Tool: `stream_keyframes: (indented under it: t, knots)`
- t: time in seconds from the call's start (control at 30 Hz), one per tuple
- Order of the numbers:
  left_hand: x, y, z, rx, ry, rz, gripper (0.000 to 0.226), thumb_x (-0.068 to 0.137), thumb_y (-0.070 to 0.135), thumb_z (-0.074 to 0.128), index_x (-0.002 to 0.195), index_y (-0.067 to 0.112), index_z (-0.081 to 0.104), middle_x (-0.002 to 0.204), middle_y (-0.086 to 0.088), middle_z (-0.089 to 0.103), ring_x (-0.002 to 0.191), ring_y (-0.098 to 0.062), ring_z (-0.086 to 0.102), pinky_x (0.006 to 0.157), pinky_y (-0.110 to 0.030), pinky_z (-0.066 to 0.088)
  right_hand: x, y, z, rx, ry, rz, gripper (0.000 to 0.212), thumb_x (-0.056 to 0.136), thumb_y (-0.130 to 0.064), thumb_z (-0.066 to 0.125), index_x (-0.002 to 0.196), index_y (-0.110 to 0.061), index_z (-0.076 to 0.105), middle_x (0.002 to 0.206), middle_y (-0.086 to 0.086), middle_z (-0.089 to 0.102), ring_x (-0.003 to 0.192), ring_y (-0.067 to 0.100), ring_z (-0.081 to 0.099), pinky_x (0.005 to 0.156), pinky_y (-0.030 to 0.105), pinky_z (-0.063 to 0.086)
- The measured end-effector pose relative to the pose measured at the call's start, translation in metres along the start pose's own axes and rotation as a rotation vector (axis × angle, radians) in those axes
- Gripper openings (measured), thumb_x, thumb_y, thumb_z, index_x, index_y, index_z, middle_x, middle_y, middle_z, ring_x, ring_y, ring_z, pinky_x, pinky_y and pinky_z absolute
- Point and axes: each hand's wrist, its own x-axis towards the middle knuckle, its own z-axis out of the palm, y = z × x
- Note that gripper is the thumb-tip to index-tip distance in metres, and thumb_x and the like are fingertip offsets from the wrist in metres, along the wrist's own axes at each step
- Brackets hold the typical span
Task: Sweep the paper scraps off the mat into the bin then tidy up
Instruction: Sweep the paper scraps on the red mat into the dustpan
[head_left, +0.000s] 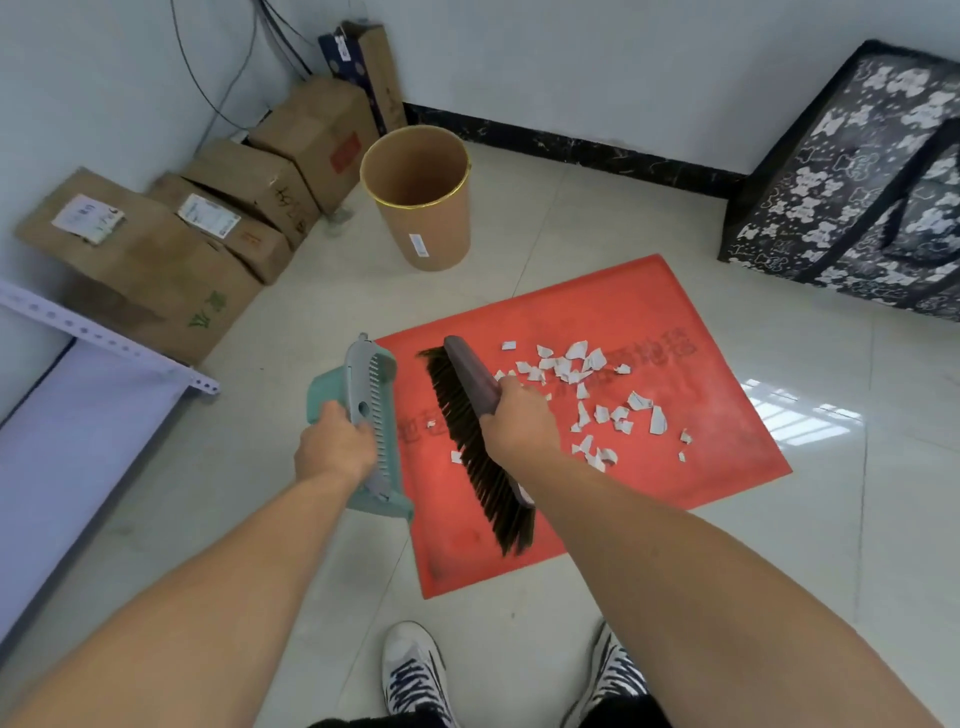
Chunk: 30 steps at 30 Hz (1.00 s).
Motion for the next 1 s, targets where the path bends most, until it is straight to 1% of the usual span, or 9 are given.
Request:
stream_keyframes:
  t: [0.07,0.2,0.33,0.43,0.53,0.7,0.83,0.97,1.0]
  knots:
    - [0.023,-0.011,0.022,-0.002,-0.005,0.02,0.019,0.093,0.036,0.05,0.096,0.017,0.048,0.085,-0.006,0.053,0.073,-0.027,0.051,0.065,-0.033,0.04,0.022,0.006,0.031,0.011,-0.013,-0.017,0.033,0.09,-0.015,0.059,0.121,-0.008,0.05,0.114,0.013,0.054,0.098,0.031,0.058,0.074,0.037,0.049]
    - [0.057,-0.025,0.053,-0.034,-0.028,0.067,0.024,0.091,0.037,0.051,0.102,0.016,0.052,0.093,-0.009,0.057,0.079,-0.029,0.054,0.067,-0.032,0.041,0.059,0.012,0.077,0.014,-0.012,0.017,0.032,0.088,-0.018,0.06,0.116,-0.006,0.052,0.11,0.014,0.057,0.096,0.032,0.059,0.074,0.037,0.051]
    - [0.084,-0.031,0.076,-0.061,-0.048,0.117,0.023,0.091,0.036,0.05,0.101,0.015,0.053,0.094,-0.008,0.059,0.082,-0.028,0.057,0.066,-0.033,0.042,0.091,0.016,0.122,0.117,-0.012,0.068,0.028,0.084,-0.018,0.061,0.109,-0.007,0.054,0.103,0.012,0.061,0.081,0.027,0.055,0.061,0.029,0.041]
    - [0.101,-0.037,0.098,-0.041,-0.034,0.111,0.021,0.092,0.035,0.051,0.099,0.015,0.051,0.089,-0.006,0.057,0.076,-0.024,0.056,0.061,-0.032,0.04,0.112,0.03,0.16,0.146,-0.037,0.062,0.029,0.083,-0.018,0.062,0.109,-0.008,0.053,0.102,0.01,0.06,0.076,0.024,0.053,0.055,0.027,0.038]
    - [0.109,-0.045,0.126,0.008,-0.033,0.126,0.022,0.093,0.035,0.05,0.098,0.014,0.049,0.079,-0.002,0.05,0.069,-0.021,0.05,0.059,-0.031,0.037,0.127,0.052,0.193,0.141,-0.054,0.041,0.032,0.083,-0.02,0.062,0.111,-0.01,0.051,0.102,0.01,0.059,0.08,0.025,0.053,0.061,0.03,0.039]
    - [0.117,-0.052,0.145,-0.034,-0.005,0.118,0.022,0.091,0.035,0.049,0.099,0.014,0.049,0.091,-0.008,0.057,0.078,-0.026,0.055,0.066,-0.032,0.04,0.143,0.068,0.228,0.164,-0.078,-0.004,0.028,0.082,-0.019,0.061,0.105,-0.009,0.048,0.099,0.01,0.057,0.089,0.031,0.057,0.067,0.034,0.04]
    - [0.122,-0.058,0.147,-0.063,0.001,0.025,0.027,0.089,0.036,0.049,0.104,0.014,0.052,0.1,-0.011,0.061,0.085,-0.03,0.057,0.07,-0.033,0.042,0.149,0.074,0.249,0.208,-0.124,0.003,0.035,0.085,-0.019,0.063,0.111,-0.009,0.042,0.109,0.013,0.055,0.098,0.032,0.055,0.071,0.031,0.036]
    - [0.123,-0.056,0.151,-0.021,0.052,0.039,0.029,0.087,0.039,0.047,0.103,0.016,0.053,0.095,-0.009,0.061,0.083,-0.03,0.06,0.071,-0.036,0.049,0.165,0.088,0.253,0.147,-0.129,0.056,0.038,0.088,-0.02,0.062,0.117,-0.004,0.043,0.118,0.016,0.052,0.107,0.035,0.055,0.08,0.038,0.045]
    - [0.124,-0.054,0.152,-0.007,0.065,0.048,0.029,0.086,0.039,0.047,0.102,0.015,0.053,0.093,-0.009,0.061,0.083,-0.03,0.06,0.072,-0.037,0.05,0.169,0.093,0.251,0.131,-0.131,0.076,0.039,0.088,-0.02,0.062,0.119,-0.003,0.043,0.12,0.016,0.052,0.107,0.035,0.055,0.079,0.038,0.046]
